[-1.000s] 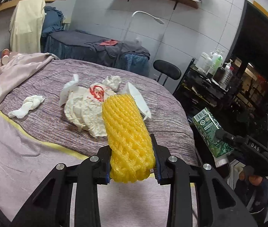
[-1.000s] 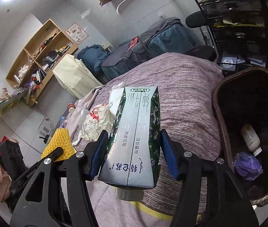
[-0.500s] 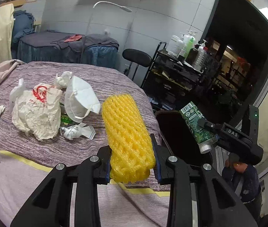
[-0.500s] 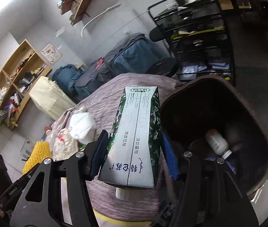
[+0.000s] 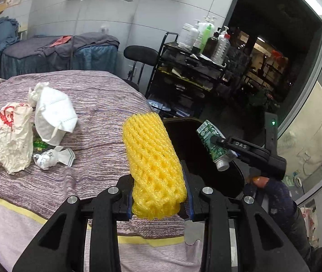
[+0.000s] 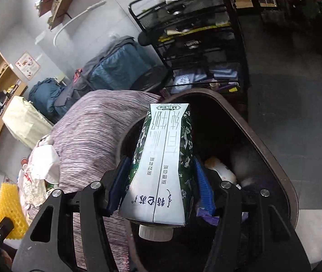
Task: Collect trash
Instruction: 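Drop the green carton into the bin by opening the right tool, then lower the yellow foam net into the bin and open the left tool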
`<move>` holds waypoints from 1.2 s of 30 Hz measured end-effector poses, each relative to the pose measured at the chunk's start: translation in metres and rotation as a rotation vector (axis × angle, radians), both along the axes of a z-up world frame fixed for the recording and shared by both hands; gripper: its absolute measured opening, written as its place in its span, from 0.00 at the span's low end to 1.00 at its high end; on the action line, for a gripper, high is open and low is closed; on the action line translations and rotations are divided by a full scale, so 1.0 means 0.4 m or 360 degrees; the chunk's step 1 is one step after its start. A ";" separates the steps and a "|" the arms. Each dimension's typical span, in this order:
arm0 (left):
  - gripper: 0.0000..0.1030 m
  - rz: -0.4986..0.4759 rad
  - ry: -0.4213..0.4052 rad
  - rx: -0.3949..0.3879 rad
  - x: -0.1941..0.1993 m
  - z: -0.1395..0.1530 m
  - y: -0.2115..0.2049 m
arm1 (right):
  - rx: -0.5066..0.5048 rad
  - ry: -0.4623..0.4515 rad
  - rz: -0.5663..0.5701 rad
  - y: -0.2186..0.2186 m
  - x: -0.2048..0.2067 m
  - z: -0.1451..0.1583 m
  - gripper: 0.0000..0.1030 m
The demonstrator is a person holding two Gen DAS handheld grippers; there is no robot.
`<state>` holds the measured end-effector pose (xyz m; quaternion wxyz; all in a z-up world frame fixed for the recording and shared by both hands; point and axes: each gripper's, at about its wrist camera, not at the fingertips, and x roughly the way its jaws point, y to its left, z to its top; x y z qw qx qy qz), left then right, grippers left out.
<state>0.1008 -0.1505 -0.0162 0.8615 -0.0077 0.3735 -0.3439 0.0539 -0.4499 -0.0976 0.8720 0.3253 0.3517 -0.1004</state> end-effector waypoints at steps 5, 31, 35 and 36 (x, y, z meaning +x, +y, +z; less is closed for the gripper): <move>0.31 -0.0025 0.0014 0.0009 -0.001 -0.005 -0.028 | 0.0002 0.0055 -0.0001 -0.006 0.015 -0.033 0.56; 0.31 -0.0238 0.0115 0.0111 0.039 -0.049 -0.251 | -0.0093 -0.0105 -0.0291 -0.030 -0.166 0.044 0.78; 0.31 -0.0257 0.0115 0.0157 0.051 -0.066 -0.295 | -0.0105 -0.0106 -0.0339 -0.046 -0.203 0.051 0.78; 0.31 -0.0262 0.0119 0.0166 0.055 -0.070 -0.304 | -0.0104 -0.0104 -0.0348 -0.050 -0.209 0.050 0.78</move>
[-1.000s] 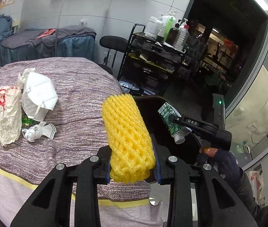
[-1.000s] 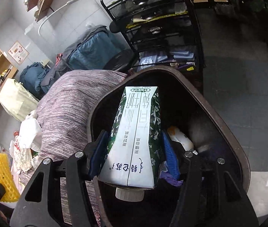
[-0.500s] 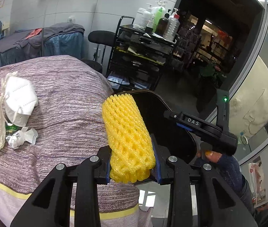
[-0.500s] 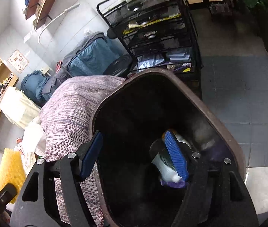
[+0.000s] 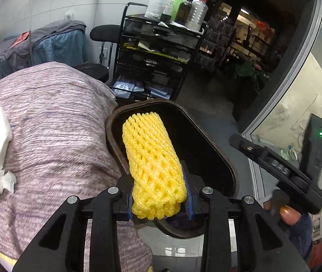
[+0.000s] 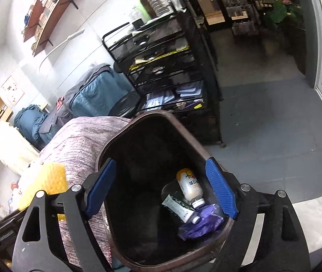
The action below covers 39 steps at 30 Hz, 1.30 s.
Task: Collect trash
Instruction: 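Lower the yellow foam net into the bin and open the left tool, then move both tools back from the bin toward the bed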
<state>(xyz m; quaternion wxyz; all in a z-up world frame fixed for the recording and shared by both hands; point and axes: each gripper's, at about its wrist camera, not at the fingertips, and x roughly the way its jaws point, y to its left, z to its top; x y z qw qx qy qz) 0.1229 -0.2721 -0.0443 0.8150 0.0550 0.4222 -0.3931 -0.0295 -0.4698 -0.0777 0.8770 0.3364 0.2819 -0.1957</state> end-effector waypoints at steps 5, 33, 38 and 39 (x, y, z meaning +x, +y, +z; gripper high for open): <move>0.31 -0.0017 0.0018 0.0058 0.017 -0.022 -0.039 | 0.0013 0.0008 -0.0042 -0.012 -0.030 0.000 0.79; 0.88 -0.0046 -0.0236 0.0196 0.010 -0.039 -0.102 | -0.0057 0.0022 -0.0065 -0.002 -0.050 0.001 0.86; 0.93 -0.0063 -0.0303 0.0185 -0.002 -0.021 -0.101 | -0.0096 0.0011 -0.0070 0.007 -0.046 0.011 0.87; 0.93 -0.0063 -0.0314 0.0191 -0.003 -0.020 -0.102 | -0.0095 0.0006 -0.0070 0.008 -0.047 0.012 0.87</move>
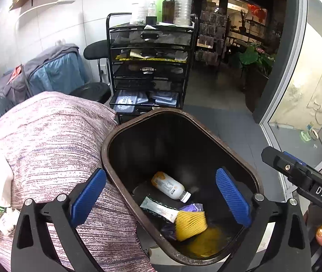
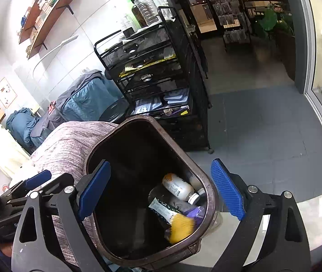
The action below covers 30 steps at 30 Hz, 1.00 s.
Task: Collect trash
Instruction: 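Move both tools back from the bin toward the bed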
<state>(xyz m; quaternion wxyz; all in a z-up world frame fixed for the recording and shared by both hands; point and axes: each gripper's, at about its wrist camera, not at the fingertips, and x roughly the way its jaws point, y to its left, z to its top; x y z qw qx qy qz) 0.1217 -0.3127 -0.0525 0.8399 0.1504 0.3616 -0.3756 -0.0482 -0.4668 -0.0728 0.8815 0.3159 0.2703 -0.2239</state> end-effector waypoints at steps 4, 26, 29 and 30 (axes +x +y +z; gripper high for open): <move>0.94 0.0003 -0.0018 -0.0005 0.000 0.008 0.011 | -0.0004 -0.0013 0.0008 0.008 -0.001 0.004 0.89; 0.94 0.0348 -0.0118 -0.0148 -0.021 0.084 0.357 | -0.0063 -0.0227 0.0444 0.203 0.127 0.087 0.94; 0.94 0.0449 -0.0104 -0.0149 -0.006 0.077 0.427 | -0.0039 -0.0188 0.0601 0.263 0.187 0.083 0.94; 0.94 0.0483 -0.0100 -0.0148 0.000 0.074 0.451 | -0.0043 -0.0174 0.0660 0.292 0.208 0.085 0.94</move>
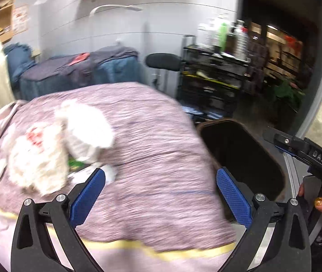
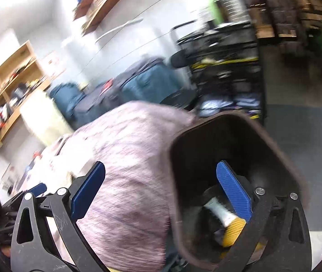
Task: Collect trash
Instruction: 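Move both tools back from the bin toward the bed, then grasp the white plastic bag with the left tool while the right tool grasps the white face mask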
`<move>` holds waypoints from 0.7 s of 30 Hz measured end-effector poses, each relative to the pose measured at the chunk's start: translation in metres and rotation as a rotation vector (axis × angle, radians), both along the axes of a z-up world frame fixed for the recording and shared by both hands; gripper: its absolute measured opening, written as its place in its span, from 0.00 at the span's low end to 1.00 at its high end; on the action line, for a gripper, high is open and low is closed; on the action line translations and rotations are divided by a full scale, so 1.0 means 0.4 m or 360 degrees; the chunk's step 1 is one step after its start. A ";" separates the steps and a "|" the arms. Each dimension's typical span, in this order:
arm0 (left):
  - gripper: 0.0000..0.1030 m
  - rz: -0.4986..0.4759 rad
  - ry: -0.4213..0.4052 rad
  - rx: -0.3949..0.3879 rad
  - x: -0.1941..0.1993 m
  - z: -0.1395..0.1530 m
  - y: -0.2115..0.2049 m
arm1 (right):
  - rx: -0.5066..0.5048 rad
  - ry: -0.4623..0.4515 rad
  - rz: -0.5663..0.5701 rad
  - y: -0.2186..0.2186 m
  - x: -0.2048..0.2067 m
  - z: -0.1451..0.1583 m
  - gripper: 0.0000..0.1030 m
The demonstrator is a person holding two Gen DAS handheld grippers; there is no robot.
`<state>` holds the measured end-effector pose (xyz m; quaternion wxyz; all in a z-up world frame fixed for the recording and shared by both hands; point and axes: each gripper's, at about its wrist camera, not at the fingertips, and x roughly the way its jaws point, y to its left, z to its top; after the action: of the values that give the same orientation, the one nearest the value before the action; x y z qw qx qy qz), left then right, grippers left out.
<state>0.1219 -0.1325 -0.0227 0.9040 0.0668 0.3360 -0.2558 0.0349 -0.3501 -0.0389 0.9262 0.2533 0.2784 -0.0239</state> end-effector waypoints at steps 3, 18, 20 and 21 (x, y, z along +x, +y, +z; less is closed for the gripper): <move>0.94 0.0108 0.0025 -0.0009 0.017 -0.009 0.081 | -0.0018 0.0016 0.0156 0.073 0.048 0.005 0.94; 0.94 0.0543 0.0174 -0.0087 0.116 -0.052 0.417 | -0.0405 0.0099 0.0684 0.429 0.270 0.035 0.94; 0.94 0.0561 0.0208 -0.0115 0.134 -0.059 0.439 | -0.0473 0.0132 0.0716 0.469 0.304 0.030 0.92; 0.94 0.0570 0.0222 -0.0124 0.142 -0.063 0.449 | -0.0505 0.0145 0.0733 0.487 0.320 0.028 0.91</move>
<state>0.1787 0.0470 -0.0480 0.9115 -0.0470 0.3942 -0.1076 0.1630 -0.1555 -0.0278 0.9218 0.0339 0.3628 0.1326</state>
